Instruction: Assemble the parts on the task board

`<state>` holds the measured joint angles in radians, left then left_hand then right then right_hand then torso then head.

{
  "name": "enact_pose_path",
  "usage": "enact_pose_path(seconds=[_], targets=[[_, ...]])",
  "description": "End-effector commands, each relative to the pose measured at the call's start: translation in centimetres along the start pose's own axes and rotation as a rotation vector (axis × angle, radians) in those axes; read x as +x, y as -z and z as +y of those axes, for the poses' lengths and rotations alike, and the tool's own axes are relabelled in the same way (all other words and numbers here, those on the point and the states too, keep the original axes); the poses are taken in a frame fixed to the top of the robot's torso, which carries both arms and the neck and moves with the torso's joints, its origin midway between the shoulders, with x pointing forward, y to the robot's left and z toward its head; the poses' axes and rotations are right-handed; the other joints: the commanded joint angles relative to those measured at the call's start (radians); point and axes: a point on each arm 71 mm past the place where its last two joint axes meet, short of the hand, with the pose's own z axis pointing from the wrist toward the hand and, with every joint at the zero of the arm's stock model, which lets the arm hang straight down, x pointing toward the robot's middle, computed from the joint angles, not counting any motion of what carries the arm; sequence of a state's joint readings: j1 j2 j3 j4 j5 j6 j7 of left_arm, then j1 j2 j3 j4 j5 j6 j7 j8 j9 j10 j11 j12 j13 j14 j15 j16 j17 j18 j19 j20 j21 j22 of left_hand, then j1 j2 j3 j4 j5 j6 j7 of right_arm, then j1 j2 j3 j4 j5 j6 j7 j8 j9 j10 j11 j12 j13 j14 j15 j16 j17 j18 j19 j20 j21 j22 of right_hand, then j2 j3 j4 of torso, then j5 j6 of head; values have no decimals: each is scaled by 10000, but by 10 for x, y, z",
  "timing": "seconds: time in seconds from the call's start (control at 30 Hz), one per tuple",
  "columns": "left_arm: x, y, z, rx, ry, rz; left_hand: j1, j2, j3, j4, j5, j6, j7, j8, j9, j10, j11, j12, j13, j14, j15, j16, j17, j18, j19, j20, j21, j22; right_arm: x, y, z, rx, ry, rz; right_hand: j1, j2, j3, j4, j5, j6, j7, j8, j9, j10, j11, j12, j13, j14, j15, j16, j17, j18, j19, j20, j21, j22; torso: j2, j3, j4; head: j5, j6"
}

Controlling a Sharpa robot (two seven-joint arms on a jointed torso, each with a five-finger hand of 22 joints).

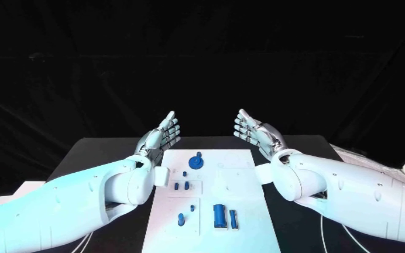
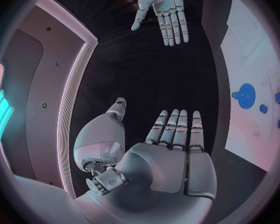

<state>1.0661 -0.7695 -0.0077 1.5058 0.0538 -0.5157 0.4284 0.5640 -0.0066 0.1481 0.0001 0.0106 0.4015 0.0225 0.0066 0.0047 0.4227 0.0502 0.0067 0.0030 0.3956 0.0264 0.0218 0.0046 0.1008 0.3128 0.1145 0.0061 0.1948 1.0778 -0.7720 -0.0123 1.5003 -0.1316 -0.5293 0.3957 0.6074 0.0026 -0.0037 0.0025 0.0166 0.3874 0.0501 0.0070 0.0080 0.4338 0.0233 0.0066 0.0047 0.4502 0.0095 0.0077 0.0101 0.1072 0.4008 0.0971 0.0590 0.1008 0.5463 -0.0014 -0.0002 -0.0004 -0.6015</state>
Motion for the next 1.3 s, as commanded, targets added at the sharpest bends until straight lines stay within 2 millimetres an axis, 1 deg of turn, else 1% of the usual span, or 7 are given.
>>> enact_pose_path(seconds=[0.03, 0.1, 0.13, 0.53, 0.57, 1.17, 1.3], targets=[[-2, 7, -7, 946, -1020, -1308, -1846, 66, -485, -1, -106, -1321, -225, -66, -47, -1386, -502, -67, -30, -1296, -264, -218, -46, -303, -1024, -377, -61, -641, -4, 8, 2, -331, -159, -1762, -1988, -26, 37, -25, -166, -1268, -501, -70, -80, -1418, -233, -66, -47, -1474, -95, -77, -101, -1072, -1308, -971, -590, -1008, -21, 14, 2, 4, 15], [0, 9, -7, 1023, -1119, -1443, -2085, 66, -545, -1, -106, -1489, -225, -66, -47, -1564, -502, -67, -30, -1461, -264, -218, -46, -303, -1159, -420, -61, -722, -1, 11, 1, -316, -215, -1927, -2256, -26, 37, -25, -166, -1440, -501, -70, -80, -1608, -233, -66, -47, -1673, -95, -77, -101, -1072, -1472, -971, -590, -1008, -21, 14, 2, 4, 15], [1, 11, -7, 1054, -1158, -1496, -2233, 66, -584, -1, -106, -1596, -225, -66, -47, -1673, -502, -67, -30, -1570, -264, -218, -46, -1008, -1240, -1145, -61, -773, 0, 12, 1, -309, -235, -1990, -2406, -26, 37, -25, -166, -1535, -501, -70, -80, -1715, -233, -66, -47, -1786, -95, -77, -101, -1072, -1571, -971, -590, -1008, -21, 14, 2, 4, 15], [2, 13, -8, 1125, -1248, -1616, -3549, 66, -1481, -1, -106, -2526, -225, -66, -47, -2663, -502, -67, -30, -2491, -264, -218, -46, -1008, -1950, -1145, -61, -1228, 2, 15, 1, -293, -274, -2119, -3818, -26, 37, -25, -166, -2438, -501, -70, -80, -2729, -233, -66, -47, -2835, -95, -77, -101, -1072, -2517, -971, -590, -1008, -21, 14, 2, 4, 15], [2, 13, -8, 1125, -1248, -1616, -3636, 66, -1481, -1, -106, -2596, -225, -66, -47, -2726, -502, -67, -30, -2555, -264, -218, -46, -1008, -2003, -1145, -61, -1948, 2, 15, 1, -293, -274, -2119, -3912, -26, 37, -25, -166, -2502, -501, -70, -80, -2797, -233, -66, -47, -2902, -95, -77, -101, -1072, -2578, -971, -590, -1008, -21, 14, 2, 4, 15], [2, 13, -8, 1125, -1248, -1616, -4650, 66, -1481, -1, -106, -3305, -225, -66, -47, -3492, -502, -67, -30, -3956, -264, -218, -46, -1008, -3128, -1145, -61, -1948, 2, 15, 1, -293, -274, -2119, -6074, -26, 37, -25, -166, -3874, -501, -70, -80, -4338, -233, -66, -47, -4502, -95, -77, -101, -1072, -4008, -971, -590, -1008, -21, 14, 2, 4, 15], [2, 13, -8, 1125, -1248, -1616, -4858, 66, -1481, -1, -106, -4015, -225, -66, -47, -4227, -502, -67, -30, -3956, -264, -218, -46, -1008, -3128, -1145, -61, -1948, 2, 15, 1, -293, -274, -2119, -6074, -26, 37, -25, -166, -3874, -501, -70, -80, -4338, -233, -66, -47, -4502, -95, -77, -101, -1072, -4008, -971, -590, -1008, -21, 14, 2, 4, 15]])
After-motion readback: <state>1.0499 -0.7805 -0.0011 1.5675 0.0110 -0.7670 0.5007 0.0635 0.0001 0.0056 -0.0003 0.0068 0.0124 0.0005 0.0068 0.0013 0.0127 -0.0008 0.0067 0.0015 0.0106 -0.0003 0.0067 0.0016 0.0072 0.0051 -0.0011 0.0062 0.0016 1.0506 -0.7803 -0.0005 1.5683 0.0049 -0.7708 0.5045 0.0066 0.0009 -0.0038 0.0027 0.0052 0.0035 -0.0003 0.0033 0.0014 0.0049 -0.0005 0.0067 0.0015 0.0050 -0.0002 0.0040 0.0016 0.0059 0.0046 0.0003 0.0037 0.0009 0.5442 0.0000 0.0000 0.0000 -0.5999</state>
